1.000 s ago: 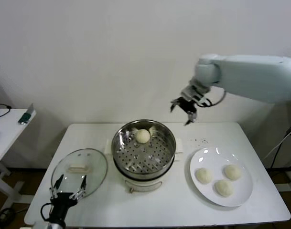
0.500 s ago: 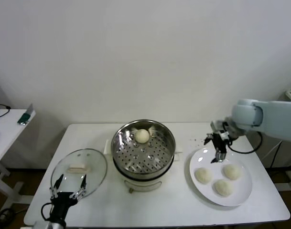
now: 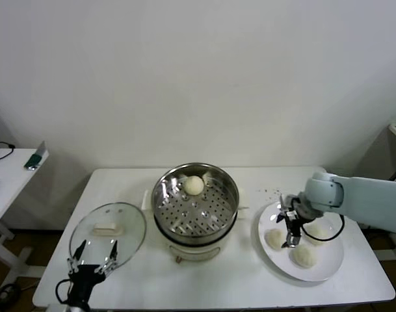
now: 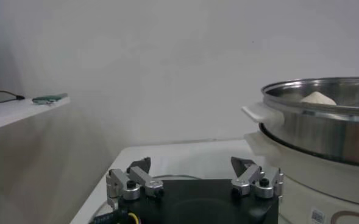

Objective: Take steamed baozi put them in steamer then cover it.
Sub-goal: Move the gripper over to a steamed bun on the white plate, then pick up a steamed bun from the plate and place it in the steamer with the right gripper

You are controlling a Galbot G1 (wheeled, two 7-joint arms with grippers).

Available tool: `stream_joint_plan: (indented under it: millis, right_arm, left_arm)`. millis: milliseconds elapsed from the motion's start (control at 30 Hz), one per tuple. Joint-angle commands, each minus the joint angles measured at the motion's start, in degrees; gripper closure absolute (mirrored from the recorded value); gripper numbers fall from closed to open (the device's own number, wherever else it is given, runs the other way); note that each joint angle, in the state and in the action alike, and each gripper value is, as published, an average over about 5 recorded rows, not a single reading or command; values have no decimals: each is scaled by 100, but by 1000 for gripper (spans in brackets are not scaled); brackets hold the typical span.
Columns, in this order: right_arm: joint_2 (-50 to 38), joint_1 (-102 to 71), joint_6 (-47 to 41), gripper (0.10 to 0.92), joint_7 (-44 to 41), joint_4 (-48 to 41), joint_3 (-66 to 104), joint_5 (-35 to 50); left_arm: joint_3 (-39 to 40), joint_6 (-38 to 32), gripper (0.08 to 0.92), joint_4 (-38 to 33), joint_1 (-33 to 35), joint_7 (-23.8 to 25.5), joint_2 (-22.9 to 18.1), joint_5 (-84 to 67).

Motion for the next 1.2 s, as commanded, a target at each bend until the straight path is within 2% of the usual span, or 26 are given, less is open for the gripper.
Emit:
stream_joint_plan:
  millis: [33,367,567,800,1000,1200]
  right_arm:
    - [-25,-655,-192,203,130,-219,489,-233]
    - [44,-788,-198,209,115,-338,657,-255]
    - [56,-762,-184,305,44,-346,685,-231]
    - [-3,-488,-124,354,-82,-277,603,-142]
    - [63,1285,217,363,-480,20,-549,255]
    - [765,3825,761,364,-1236,53,-1804,916]
  left_arm:
    - [3,-11,177,4,19,-1,-1,13]
    - [0,-18,177,10,19,-6,7,19]
    - [11,-22,177,15,13,-10,3,31]
    - [15,-25,177,-7,21,-11,-12,36]
    - [4,-5,177,-46,27,-8,3,34]
    - [3,18,177,-79,25,-4,41,33]
